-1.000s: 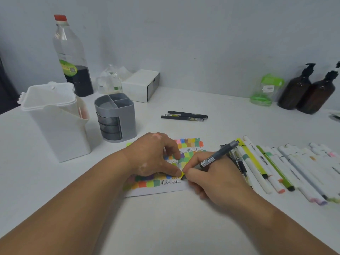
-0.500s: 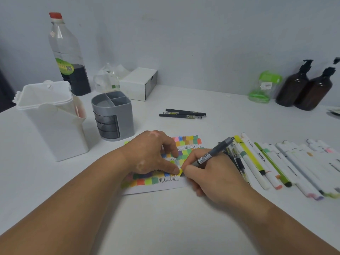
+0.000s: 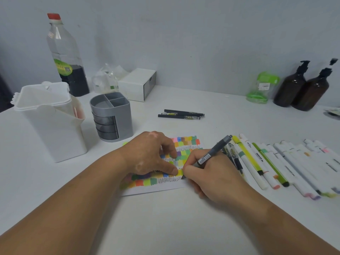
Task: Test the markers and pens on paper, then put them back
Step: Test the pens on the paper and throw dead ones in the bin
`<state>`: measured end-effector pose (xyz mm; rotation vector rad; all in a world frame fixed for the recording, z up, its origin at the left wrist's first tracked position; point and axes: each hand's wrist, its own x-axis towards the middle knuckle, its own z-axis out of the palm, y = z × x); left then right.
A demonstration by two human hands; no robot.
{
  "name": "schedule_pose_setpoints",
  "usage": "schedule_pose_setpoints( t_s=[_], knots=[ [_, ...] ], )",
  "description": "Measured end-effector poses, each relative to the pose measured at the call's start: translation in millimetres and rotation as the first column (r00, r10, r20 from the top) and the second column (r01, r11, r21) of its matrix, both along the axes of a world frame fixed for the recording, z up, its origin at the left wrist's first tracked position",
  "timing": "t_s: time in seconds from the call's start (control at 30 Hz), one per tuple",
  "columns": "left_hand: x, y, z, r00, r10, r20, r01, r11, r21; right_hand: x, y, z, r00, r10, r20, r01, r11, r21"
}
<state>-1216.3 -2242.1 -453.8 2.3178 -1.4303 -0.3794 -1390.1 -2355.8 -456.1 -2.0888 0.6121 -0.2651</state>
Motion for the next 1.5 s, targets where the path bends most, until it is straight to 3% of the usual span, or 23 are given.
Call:
schedule_pose_setpoints(
  t_s=[0.27,0.33,0.4,0.5,0.57,0.63,0.77,1.0,1.5],
  knots=[
    [-1.0,0.9,0.8,1.0,0.005,-0.011,-0.005,1.0,0.005,-0.8,-3.7,1.1,0.999,-0.044,0.026,0.043,0.999,0.017],
    [-1.5,0.8,1.1,1.0,0.013,-0.022,-0.013,1.0,0.003,-1.8,-11.6,6.1,0.976,-0.144,0.161,0.11,0.973,0.203],
    [-1.7,0.5,0.9,0.999,0.015,-0.028,-0.015,1.0,-0.003,-3.2,-22.3,16.4,0.922,-0.26,0.287,0.087,0.862,0.499],
    [-3.7,-0.2,0.8,1.0,0.013,-0.026,-0.013,1.0,-0.014,-5.1,-34.5,23.1,0.91,-0.303,0.282,-0.006,0.671,0.741],
    [-4.7,-0.1,1.1,1.0,0.015,-0.024,-0.015,1.0,-0.021,-4.3,-39.1,21.6,0.905,-0.326,0.274,0.004,0.65,0.76],
    [-5.0,0.1,1.0,1.0,0.015,-0.024,-0.015,1.0,-0.025,-3.3,-44.9,22.3,0.843,-0.406,0.353,-0.005,0.65,0.76],
    [-5.5,0.4,1.6,1.0,0.012,-0.01,-0.013,0.999,-0.034,-7.0,-59.1,34.5,0.696,-0.528,0.487,-0.2,0.508,0.838],
    [-8.4,0.4,2.4,1.0,0.006,-0.027,-0.007,0.999,-0.032,-20.5,-71.6,38.8,0.736,-0.482,0.475,-0.404,0.25,0.88],
    [-7.9,0.9,2.0,1.0,0.009,-0.027,-0.009,0.999,-0.036,-24.0,-70.0,37.3,0.775,-0.368,0.513,-0.449,0.25,0.858]
  ],
)
